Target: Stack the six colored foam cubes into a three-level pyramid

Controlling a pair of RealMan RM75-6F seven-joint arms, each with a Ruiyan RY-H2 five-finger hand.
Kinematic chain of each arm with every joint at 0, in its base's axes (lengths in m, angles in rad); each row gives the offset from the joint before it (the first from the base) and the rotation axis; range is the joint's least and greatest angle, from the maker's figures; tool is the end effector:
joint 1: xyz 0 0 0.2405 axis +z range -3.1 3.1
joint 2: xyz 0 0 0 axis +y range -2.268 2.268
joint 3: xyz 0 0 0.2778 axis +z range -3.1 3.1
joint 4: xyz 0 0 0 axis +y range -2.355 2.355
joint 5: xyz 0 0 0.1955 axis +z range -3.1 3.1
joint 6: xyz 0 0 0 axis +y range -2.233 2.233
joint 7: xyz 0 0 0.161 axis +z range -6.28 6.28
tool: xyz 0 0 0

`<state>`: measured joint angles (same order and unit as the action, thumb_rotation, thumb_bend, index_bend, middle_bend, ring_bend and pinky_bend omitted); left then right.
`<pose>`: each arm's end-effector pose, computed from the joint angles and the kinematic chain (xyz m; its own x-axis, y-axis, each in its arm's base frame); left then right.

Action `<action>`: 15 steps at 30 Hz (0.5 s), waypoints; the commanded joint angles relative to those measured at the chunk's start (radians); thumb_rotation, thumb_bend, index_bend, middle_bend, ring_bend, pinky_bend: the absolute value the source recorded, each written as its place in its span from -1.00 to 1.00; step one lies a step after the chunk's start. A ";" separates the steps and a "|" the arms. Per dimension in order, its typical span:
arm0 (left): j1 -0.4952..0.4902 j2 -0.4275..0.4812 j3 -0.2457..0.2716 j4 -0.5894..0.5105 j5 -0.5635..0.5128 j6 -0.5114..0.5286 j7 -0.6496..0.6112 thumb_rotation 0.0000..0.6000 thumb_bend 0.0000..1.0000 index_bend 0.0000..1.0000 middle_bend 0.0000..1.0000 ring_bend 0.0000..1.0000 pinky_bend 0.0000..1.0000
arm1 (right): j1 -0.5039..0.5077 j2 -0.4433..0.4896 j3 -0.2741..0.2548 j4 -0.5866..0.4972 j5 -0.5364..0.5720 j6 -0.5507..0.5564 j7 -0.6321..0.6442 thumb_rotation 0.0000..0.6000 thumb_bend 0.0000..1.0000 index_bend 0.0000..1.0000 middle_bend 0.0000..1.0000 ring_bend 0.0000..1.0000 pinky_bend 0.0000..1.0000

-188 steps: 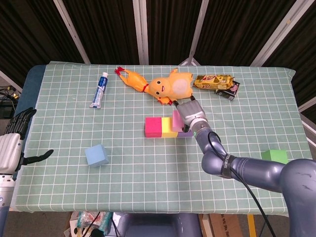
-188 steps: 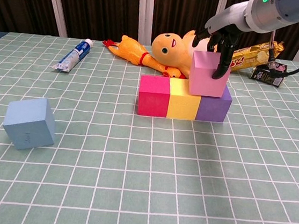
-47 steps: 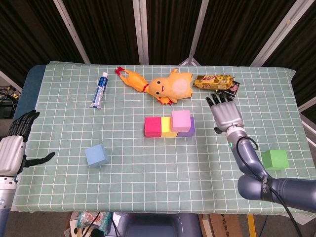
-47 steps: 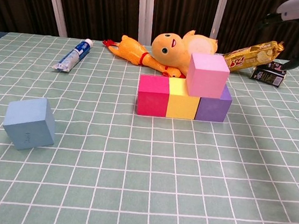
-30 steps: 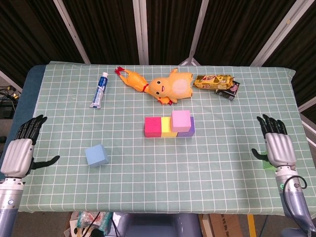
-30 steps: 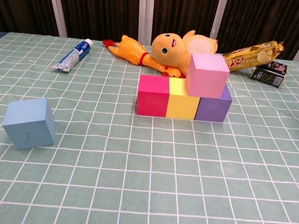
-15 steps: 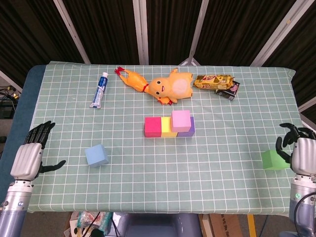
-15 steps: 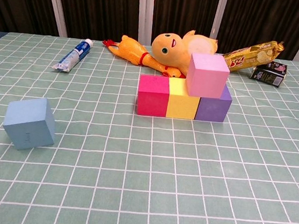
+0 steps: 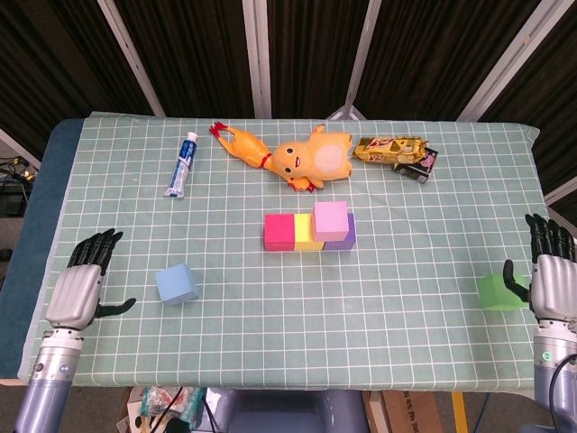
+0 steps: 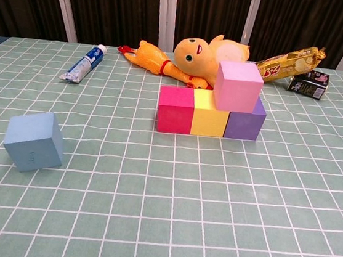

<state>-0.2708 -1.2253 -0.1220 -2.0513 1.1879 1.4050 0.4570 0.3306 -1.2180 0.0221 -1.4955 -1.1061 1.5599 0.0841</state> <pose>-0.2269 0.2431 0.1250 0.2823 0.1132 0.9526 0.9585 0.0082 -0.2850 -0.3370 -0.2722 0.1900 0.3059 0.1579 0.9389 -0.9475 0.1473 0.2839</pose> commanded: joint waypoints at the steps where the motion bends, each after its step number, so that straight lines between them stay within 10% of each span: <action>1: -0.027 -0.044 -0.013 0.030 -0.070 -0.021 0.060 1.00 -0.78 -1.00 -0.97 -1.00 -0.96 | -0.010 0.013 0.018 -0.017 0.003 -0.023 -0.012 1.00 -0.01 -1.00 -0.91 -0.98 -1.00; 15: -0.147 -0.208 -0.064 0.139 -0.285 -0.102 0.186 1.00 -0.78 -1.00 -0.96 -1.00 -0.96 | -0.047 0.014 0.080 -0.030 -0.032 -0.067 -0.012 1.00 -0.01 -1.00 -0.91 -0.98 -1.00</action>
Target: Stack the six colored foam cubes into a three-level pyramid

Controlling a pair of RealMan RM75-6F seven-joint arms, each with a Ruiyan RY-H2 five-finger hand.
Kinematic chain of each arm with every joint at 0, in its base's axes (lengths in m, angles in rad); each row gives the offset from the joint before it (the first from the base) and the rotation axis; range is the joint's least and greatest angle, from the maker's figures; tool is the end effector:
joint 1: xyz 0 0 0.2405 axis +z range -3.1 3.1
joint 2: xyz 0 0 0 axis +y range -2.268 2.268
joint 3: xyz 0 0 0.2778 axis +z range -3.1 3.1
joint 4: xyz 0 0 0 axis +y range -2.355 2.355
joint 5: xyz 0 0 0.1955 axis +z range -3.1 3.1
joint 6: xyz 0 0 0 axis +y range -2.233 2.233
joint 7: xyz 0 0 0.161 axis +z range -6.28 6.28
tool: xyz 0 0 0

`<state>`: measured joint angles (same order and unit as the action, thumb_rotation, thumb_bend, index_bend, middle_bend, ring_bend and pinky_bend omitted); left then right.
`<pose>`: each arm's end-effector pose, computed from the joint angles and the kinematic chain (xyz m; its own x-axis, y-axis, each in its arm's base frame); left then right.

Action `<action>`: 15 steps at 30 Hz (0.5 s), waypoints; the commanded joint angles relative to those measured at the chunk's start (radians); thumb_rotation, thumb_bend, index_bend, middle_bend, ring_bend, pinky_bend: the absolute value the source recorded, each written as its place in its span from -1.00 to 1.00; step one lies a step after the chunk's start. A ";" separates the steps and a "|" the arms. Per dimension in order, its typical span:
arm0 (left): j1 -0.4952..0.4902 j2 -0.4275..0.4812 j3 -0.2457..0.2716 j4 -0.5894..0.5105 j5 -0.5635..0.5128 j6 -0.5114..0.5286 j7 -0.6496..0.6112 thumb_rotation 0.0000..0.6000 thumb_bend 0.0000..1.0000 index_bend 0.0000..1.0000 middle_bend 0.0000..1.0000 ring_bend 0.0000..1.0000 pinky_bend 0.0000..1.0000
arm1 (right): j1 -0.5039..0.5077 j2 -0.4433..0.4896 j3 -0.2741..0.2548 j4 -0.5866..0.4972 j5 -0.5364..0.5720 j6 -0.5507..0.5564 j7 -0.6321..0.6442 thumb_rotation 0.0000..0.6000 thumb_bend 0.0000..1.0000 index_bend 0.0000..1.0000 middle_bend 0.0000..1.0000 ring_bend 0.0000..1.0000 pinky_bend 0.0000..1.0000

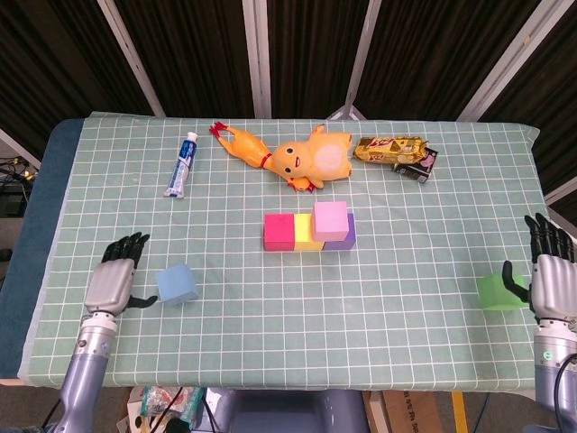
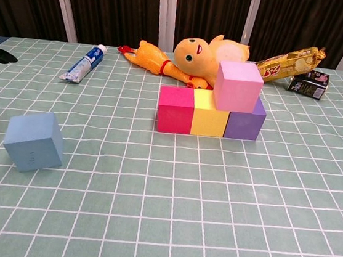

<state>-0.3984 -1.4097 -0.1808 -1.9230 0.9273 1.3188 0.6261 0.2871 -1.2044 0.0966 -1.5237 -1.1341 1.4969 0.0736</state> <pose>-0.2269 0.2781 0.0622 0.3248 0.2439 0.9138 0.9362 0.0545 -0.3473 -0.3366 -0.2709 0.1914 0.2798 0.1460 0.9489 -0.9534 0.1583 0.2567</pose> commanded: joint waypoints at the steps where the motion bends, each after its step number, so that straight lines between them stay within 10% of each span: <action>1: -0.026 -0.032 -0.005 0.013 -0.033 -0.019 0.022 1.00 -0.78 -1.00 -0.96 -1.00 -0.96 | -0.006 0.000 0.009 -0.002 -0.006 -0.006 -0.003 1.00 -0.01 -1.00 -0.91 -0.98 -1.00; 15: -0.049 -0.080 0.012 0.000 -0.046 0.000 0.024 1.00 -0.78 -1.00 -0.96 -1.00 -0.96 | -0.032 -0.002 0.046 -0.007 -0.030 -0.032 -0.011 1.00 -0.01 -1.00 -0.91 -0.98 -1.00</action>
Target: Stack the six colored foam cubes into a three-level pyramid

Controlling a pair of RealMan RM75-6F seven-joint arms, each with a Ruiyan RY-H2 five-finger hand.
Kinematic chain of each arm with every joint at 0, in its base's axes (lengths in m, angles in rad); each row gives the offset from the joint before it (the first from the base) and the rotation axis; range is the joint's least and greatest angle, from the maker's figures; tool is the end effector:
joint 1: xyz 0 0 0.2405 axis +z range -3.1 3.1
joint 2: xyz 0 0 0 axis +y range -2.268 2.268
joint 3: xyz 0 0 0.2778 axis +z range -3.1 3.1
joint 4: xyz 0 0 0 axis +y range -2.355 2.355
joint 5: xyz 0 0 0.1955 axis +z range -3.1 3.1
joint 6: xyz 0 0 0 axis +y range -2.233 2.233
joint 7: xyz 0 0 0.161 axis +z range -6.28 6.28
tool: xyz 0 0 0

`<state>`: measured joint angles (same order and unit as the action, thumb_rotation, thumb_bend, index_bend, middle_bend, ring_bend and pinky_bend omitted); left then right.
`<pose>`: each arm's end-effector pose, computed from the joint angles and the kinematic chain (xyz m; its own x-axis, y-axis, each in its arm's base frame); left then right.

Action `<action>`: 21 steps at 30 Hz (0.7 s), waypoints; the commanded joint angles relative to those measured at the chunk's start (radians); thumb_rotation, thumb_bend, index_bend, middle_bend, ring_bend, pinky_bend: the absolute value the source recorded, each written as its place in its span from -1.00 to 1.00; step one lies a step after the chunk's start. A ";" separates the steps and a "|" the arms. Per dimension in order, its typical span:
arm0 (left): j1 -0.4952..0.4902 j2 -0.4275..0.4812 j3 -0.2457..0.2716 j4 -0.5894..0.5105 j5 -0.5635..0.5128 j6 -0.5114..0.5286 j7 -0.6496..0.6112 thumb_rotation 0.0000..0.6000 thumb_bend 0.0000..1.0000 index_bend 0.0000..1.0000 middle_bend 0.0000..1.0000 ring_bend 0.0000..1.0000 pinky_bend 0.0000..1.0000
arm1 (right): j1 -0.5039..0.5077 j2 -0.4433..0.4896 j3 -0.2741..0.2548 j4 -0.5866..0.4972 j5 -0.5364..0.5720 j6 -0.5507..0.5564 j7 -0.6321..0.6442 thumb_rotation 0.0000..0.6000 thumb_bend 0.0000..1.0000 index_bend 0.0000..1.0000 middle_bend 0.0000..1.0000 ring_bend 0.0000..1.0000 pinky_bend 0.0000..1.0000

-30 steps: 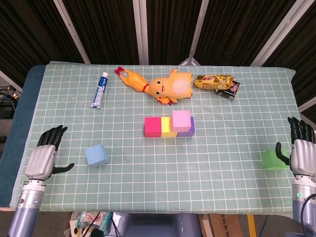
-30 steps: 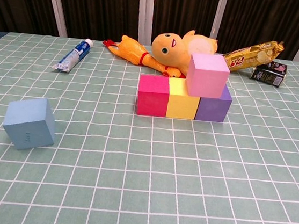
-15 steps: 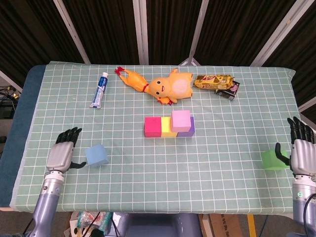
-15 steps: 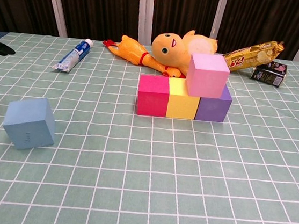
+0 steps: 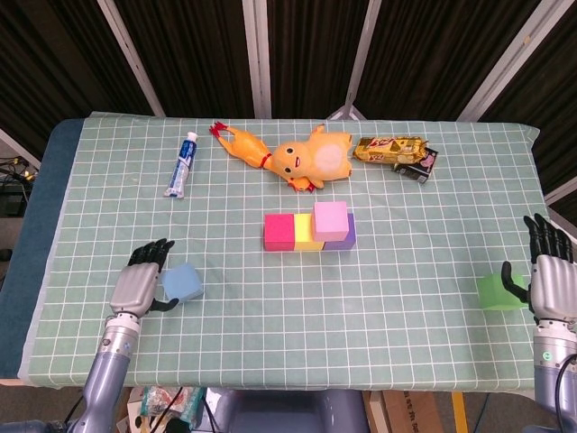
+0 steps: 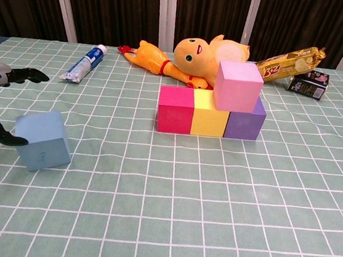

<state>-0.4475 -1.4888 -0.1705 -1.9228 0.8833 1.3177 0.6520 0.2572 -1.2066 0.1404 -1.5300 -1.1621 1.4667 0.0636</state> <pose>-0.2069 0.2791 0.0337 0.2866 0.2933 0.9120 0.9515 0.0240 -0.3067 -0.3362 -0.2692 0.1906 0.2719 0.1440 0.9515 -0.9556 0.1572 0.2493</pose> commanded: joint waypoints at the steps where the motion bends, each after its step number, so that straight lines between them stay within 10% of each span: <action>1: 0.000 -0.001 0.004 -0.001 -0.003 0.002 -0.003 1.00 -0.78 -1.00 -0.96 -1.00 -0.96 | -0.003 -0.001 0.004 -0.002 -0.004 -0.004 -0.002 1.00 -0.01 -1.00 -0.91 -0.98 -1.00; 21: 0.002 0.007 0.033 -0.028 0.023 0.017 -0.039 1.00 -0.78 -1.00 -0.96 -1.00 -0.96 | -0.029 -0.003 0.038 -0.014 -0.023 -0.039 -0.013 1.00 -0.01 -1.00 -0.91 -0.98 -1.00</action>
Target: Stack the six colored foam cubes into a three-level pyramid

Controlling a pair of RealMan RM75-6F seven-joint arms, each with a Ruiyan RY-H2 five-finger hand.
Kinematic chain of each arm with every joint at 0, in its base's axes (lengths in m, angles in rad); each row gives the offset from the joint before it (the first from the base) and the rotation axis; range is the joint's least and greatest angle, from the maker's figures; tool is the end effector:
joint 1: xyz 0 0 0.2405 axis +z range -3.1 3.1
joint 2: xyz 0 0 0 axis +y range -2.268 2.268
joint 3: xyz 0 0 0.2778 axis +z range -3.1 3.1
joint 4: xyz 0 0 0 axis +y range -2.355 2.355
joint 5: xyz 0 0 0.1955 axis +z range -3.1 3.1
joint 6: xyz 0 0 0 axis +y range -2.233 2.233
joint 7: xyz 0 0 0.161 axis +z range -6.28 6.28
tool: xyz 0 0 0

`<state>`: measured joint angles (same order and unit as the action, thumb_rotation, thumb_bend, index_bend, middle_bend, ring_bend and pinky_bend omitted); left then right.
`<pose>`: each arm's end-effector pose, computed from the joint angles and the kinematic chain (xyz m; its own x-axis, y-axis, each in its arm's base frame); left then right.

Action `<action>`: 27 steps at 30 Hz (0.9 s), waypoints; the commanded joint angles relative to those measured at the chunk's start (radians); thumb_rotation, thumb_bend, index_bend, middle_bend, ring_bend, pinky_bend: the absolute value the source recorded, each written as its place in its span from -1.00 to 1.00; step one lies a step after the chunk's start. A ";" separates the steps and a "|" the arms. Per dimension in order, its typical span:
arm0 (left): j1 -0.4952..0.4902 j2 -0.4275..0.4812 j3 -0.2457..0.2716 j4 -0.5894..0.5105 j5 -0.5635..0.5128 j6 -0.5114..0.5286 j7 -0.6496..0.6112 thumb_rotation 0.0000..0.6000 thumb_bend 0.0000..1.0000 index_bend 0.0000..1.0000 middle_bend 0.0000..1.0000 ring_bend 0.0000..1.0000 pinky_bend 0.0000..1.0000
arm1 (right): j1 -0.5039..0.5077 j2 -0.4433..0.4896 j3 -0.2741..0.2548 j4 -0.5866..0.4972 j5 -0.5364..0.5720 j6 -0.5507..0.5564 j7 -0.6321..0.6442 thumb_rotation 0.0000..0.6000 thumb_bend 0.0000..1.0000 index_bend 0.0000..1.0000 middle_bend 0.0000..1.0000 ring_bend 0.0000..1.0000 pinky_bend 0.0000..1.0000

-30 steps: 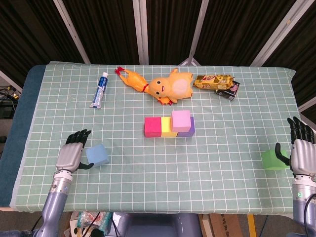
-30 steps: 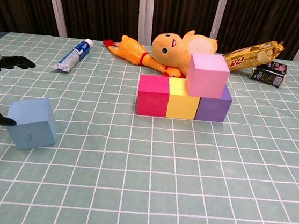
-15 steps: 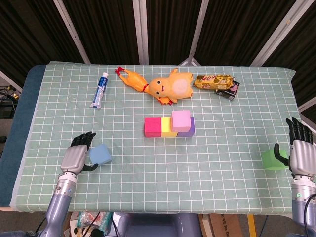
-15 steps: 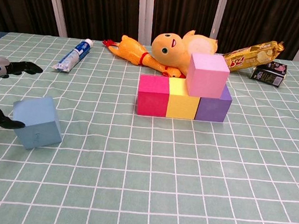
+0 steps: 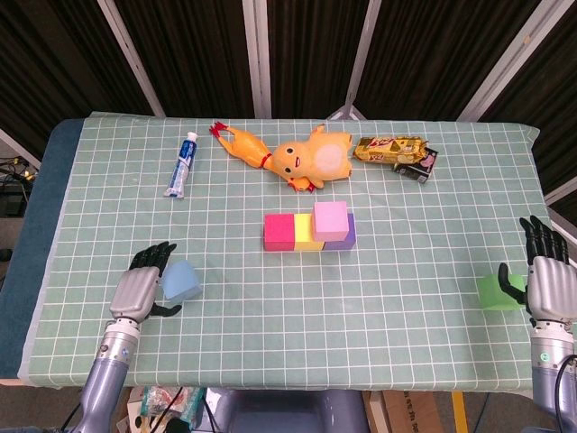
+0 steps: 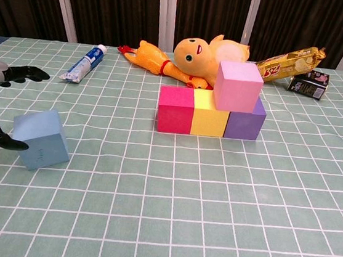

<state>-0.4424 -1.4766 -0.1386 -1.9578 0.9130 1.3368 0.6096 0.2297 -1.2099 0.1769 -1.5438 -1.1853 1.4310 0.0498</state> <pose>-0.2030 0.2705 0.0355 0.2496 0.2979 0.9214 0.9639 0.0143 -0.2657 -0.3355 -0.2669 0.1870 0.2618 0.1289 0.9565 -0.9576 0.1578 0.2409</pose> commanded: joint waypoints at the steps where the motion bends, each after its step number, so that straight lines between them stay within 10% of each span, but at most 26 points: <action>1: -0.005 -0.009 0.001 0.014 -0.012 -0.004 0.005 1.00 -0.78 -1.00 -0.96 -1.00 -0.96 | -0.002 0.000 0.003 -0.001 0.001 -0.007 0.001 1.00 -0.01 -1.00 -0.91 -0.98 -1.00; 27: -0.069 -0.015 -0.054 0.136 -0.101 -0.051 0.018 1.00 -0.73 -1.00 -0.95 -1.00 -0.96 | -0.021 0.002 0.026 -0.018 -0.015 -0.036 -0.003 1.00 -0.01 -1.00 -0.91 -0.98 -1.00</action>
<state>-0.5105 -1.4932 -0.1917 -1.8220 0.8133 1.2874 0.6281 0.2093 -1.2077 0.2030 -1.5615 -1.2006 1.3947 0.0471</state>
